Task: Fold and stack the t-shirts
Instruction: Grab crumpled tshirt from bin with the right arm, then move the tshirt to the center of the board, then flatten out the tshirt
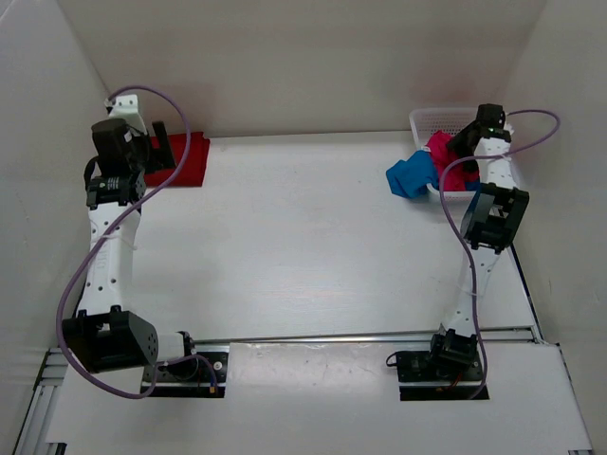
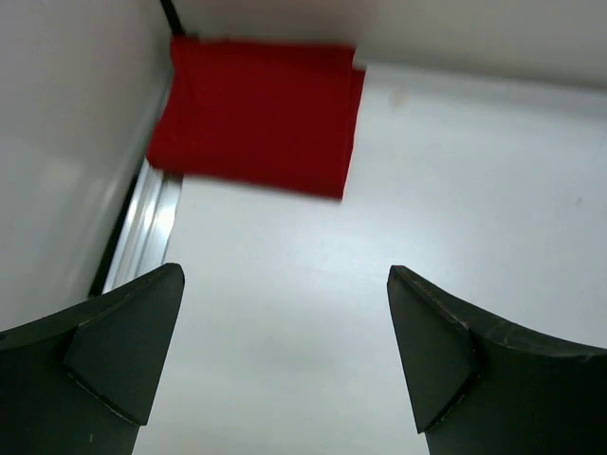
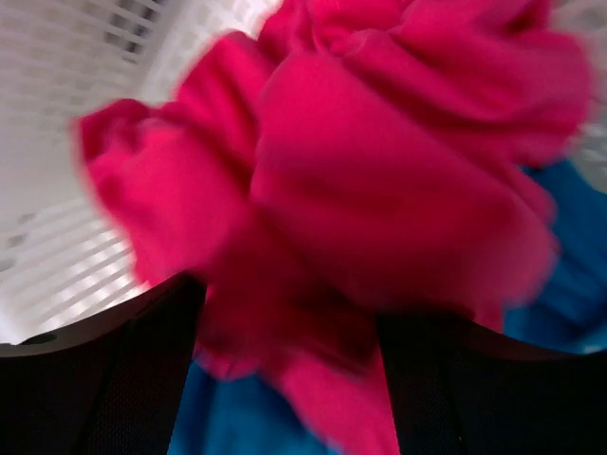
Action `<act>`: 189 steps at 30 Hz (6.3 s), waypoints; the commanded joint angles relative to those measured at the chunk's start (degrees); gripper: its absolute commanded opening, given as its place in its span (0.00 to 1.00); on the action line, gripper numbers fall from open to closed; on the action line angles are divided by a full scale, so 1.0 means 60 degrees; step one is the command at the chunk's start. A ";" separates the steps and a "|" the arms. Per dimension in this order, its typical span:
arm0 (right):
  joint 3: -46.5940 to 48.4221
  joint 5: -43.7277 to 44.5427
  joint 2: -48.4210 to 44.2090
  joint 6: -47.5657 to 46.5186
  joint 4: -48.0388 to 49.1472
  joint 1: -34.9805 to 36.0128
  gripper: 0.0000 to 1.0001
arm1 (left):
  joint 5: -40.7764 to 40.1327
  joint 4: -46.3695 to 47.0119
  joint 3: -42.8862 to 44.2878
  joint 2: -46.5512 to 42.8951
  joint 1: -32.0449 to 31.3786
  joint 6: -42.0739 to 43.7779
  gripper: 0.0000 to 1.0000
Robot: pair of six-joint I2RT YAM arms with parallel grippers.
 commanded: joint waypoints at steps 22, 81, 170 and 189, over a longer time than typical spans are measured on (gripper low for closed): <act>-0.1055 0.1297 -0.8431 -0.3993 0.2921 0.3110 0.00 | 0.0699 -0.1974 -0.1480 -0.1560 -0.0031 -0.0009 1.00; -1.3183 -0.1886 -0.6884 -0.0916 0.0564 0.5018 0.36 | -0.0104 -0.1741 -0.4047 0.4253 -0.7694 -0.0009 0.11; -1.8061 -0.2985 -1.4472 0.1895 -0.0155 0.5457 0.00 | -0.4517 -0.2283 -0.8204 -0.1941 -0.4939 -0.0009 0.10; -1.7446 -0.2808 -1.3287 0.1002 -0.0169 0.6718 0.67 | -0.4018 -0.2560 -0.8498 -0.2220 -0.4939 -0.0009 0.10</act>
